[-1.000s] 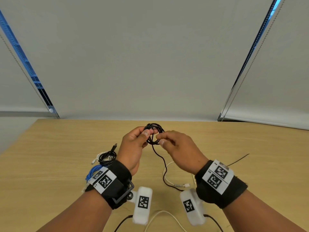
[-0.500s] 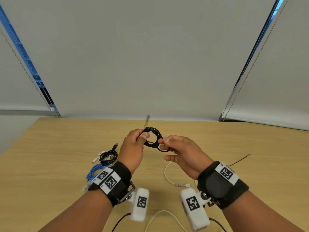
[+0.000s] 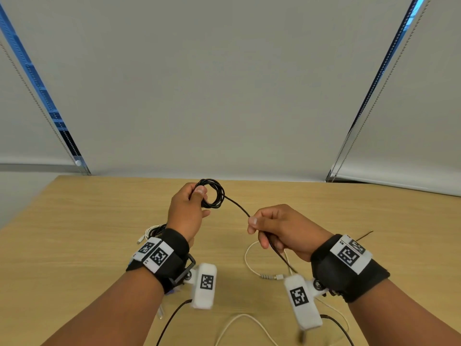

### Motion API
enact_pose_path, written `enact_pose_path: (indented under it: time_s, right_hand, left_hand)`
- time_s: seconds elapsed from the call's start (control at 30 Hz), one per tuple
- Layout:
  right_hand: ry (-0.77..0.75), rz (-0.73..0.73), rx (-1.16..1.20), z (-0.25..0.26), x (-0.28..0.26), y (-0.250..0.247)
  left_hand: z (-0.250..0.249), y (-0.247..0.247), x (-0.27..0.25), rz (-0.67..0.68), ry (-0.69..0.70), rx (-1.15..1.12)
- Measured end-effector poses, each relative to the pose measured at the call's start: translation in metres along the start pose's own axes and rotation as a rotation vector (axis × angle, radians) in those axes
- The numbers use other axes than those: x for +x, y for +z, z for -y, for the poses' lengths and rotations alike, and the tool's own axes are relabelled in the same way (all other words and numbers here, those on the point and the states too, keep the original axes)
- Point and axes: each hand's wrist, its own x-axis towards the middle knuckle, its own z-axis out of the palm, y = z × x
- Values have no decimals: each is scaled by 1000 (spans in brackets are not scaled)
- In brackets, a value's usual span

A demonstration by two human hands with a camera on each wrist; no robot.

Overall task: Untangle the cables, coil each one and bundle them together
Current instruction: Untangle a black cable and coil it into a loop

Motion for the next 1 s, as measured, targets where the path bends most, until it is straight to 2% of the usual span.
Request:
enact_pose_path:
  time_s: [0.13,0.2,0.27,0.43,0.53,0.73,0.8,0.87,0.93,1.0]
  right_hand:
    - [-88,-213,-32,-4,7,3]
    - [-138,-277,-27,-5,11,8]
    - [-176,-313,-5,-5,13,11]
    - [-223,-339,202,-8,15,19]
    - [-214,-278,428,-11,16,20]
    - [-138,-235,646,-10,14,16]
    - [-88,-225,606,-11,14,18]
    - [-77,-308,432,-13,15,22]
    - [-159,-471,193,-12,14,24]
    - [-284,-509,41,-5,11,26]
  left_hand:
    - [-8,0,-9,184,-332,-441]
    - [-10,5,-17,270,-432,-488]
    - [-11,13,-23,315,-458,-450]
    - [-14,20,-25,251,-377,-463]
    - [-16,22,-25,207,-348,-544]
    - [-13,23,-29,237,-376,-657]
    - [-12,24,-29,203,-312,-574]
    - [-11,24,-27,143,-233,-442]
    - [-10,22,-23,91,-172,-325]
    - [-8,21,-22,59,-110,-218]
